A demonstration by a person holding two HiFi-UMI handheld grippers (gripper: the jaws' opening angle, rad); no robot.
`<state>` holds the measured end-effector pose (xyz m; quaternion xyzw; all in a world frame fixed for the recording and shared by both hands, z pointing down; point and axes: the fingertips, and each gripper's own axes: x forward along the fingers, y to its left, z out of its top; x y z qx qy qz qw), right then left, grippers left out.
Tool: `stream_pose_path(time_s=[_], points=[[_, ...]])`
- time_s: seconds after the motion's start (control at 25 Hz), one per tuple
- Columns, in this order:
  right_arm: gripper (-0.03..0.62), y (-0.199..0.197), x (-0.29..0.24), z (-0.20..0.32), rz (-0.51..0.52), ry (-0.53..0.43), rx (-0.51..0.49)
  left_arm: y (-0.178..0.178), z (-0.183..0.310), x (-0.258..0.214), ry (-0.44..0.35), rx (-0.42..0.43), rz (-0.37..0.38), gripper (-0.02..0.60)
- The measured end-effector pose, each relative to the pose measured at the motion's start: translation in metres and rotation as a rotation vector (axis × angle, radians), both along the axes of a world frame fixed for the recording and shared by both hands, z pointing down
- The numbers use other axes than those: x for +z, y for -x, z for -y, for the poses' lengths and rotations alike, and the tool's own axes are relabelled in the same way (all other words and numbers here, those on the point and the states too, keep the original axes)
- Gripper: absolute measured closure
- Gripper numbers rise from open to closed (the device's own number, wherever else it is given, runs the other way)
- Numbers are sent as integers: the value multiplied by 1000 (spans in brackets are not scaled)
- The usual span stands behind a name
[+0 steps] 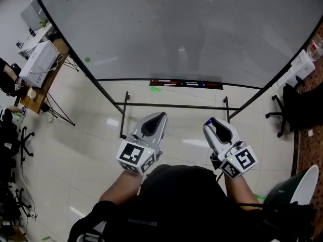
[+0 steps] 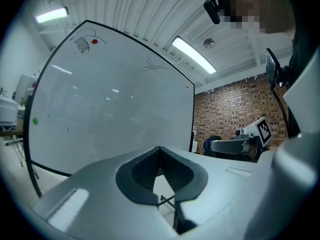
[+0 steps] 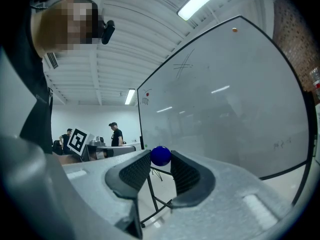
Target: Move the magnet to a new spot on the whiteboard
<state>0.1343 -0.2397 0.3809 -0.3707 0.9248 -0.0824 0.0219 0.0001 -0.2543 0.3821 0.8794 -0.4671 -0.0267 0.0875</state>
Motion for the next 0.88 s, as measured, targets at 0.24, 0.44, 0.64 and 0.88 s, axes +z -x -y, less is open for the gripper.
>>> stream_pose_path(time_s=[0.24, 0.44, 0.64, 0.88], points=[[482, 2, 1, -1, 0, 1, 13, 4, -2, 1, -2, 5, 4, 566], [482, 5, 1, -3, 3, 2, 24, 7, -2, 1, -1, 15, 8, 566], [482, 7, 3, -6, 0, -1, 39, 7, -4, 3, -6, 35, 10, 566], [482, 8, 4, -10, -17, 0, 63, 4, -7, 4, -16, 68, 15, 566]])
